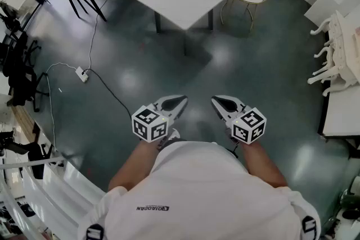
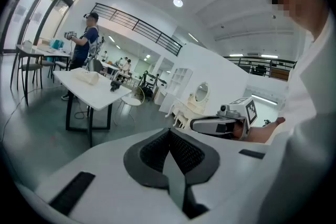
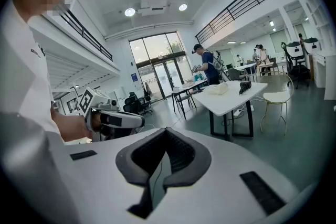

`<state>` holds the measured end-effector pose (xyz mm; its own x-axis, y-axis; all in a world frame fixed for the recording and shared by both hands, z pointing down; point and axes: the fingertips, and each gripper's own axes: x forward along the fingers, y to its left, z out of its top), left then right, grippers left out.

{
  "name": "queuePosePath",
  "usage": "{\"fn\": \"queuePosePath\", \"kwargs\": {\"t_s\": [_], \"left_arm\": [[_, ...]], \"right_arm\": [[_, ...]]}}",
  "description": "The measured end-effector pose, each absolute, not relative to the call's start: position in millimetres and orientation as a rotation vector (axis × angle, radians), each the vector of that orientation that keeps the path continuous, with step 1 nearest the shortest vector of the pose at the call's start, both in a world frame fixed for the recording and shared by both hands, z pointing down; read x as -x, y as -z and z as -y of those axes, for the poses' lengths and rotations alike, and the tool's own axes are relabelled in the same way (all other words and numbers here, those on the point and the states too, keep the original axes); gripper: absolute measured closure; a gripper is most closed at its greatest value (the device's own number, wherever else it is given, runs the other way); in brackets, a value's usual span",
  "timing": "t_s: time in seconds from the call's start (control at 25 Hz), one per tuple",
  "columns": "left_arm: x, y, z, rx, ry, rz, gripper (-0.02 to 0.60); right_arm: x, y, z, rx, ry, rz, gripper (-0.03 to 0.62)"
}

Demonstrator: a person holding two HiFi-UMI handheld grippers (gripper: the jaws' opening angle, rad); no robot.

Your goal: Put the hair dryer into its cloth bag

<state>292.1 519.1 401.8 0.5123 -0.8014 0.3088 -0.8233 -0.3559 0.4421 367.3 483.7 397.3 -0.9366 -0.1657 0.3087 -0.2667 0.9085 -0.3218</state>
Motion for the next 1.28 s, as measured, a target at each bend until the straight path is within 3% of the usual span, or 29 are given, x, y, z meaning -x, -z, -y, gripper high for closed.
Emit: {"fn": "queuePosePath", "kwargs": {"t_s": [1.28], "left_arm": [[-163.9,-431.2,-526.1,-2.259,-0.083,1.249,0.554]], "right_arm": [[-235.7,-419.7,-485.8,-0.425,-0.610,2.754,0.579]]}}
